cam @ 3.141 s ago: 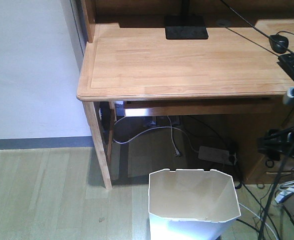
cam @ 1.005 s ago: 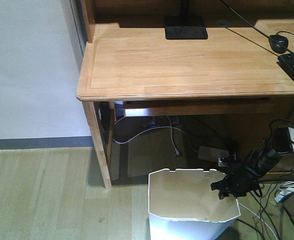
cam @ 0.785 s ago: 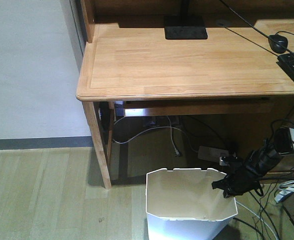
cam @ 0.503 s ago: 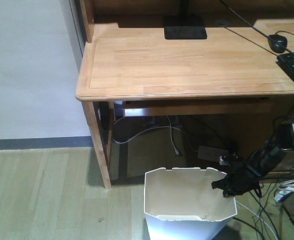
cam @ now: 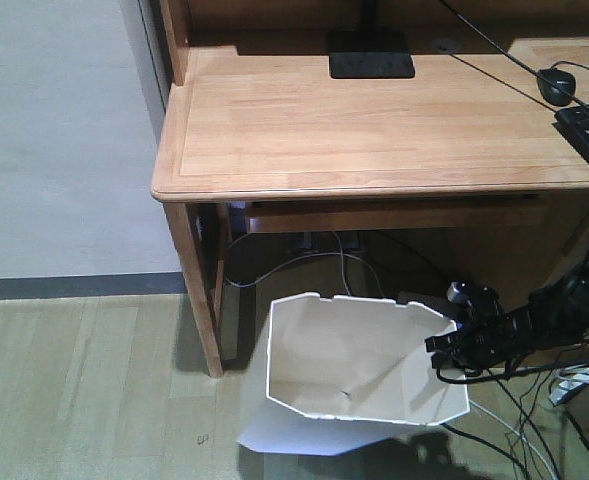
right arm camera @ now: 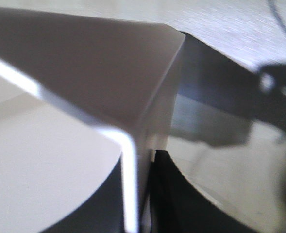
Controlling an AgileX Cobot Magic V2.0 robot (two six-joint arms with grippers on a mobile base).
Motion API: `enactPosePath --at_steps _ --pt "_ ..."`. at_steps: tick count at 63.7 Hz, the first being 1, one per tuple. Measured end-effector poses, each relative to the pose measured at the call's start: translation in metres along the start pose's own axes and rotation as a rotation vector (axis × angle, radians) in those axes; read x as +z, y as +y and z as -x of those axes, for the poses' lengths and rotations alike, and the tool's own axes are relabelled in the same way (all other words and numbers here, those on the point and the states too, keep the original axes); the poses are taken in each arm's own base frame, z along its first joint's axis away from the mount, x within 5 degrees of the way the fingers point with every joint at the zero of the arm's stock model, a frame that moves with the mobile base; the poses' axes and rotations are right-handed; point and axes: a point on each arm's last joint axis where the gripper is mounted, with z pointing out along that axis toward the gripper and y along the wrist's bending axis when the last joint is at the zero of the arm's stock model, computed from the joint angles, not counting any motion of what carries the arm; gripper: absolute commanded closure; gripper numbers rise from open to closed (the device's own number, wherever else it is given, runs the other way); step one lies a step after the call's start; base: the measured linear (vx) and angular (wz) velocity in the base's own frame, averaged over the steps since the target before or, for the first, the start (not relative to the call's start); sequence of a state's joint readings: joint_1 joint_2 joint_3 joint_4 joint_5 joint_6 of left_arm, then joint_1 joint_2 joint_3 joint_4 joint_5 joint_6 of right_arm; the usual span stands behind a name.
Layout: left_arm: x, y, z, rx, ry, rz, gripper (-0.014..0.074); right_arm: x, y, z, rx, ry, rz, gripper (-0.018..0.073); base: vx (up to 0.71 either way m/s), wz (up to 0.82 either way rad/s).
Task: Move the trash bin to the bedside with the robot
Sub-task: 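Lift the bin slightly with the right gripper, tilting it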
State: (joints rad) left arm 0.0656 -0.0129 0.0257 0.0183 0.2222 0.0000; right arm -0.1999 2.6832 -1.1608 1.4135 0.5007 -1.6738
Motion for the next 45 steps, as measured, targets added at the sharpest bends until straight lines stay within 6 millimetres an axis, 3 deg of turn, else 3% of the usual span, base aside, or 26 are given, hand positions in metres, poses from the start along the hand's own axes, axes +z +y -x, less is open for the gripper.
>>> enactPosePath --at_steps 20,45 --pt "0.000 0.000 0.000 0.000 0.000 0.000 0.0603 -0.052 0.038 0.004 -0.065 -0.056 0.110 0.0566 0.00 0.00" --pt "0.000 0.000 0.000 0.000 0.000 0.000 0.0603 -0.058 0.039 0.002 -0.134 -0.031 0.096 0.0566 0.00 0.00"
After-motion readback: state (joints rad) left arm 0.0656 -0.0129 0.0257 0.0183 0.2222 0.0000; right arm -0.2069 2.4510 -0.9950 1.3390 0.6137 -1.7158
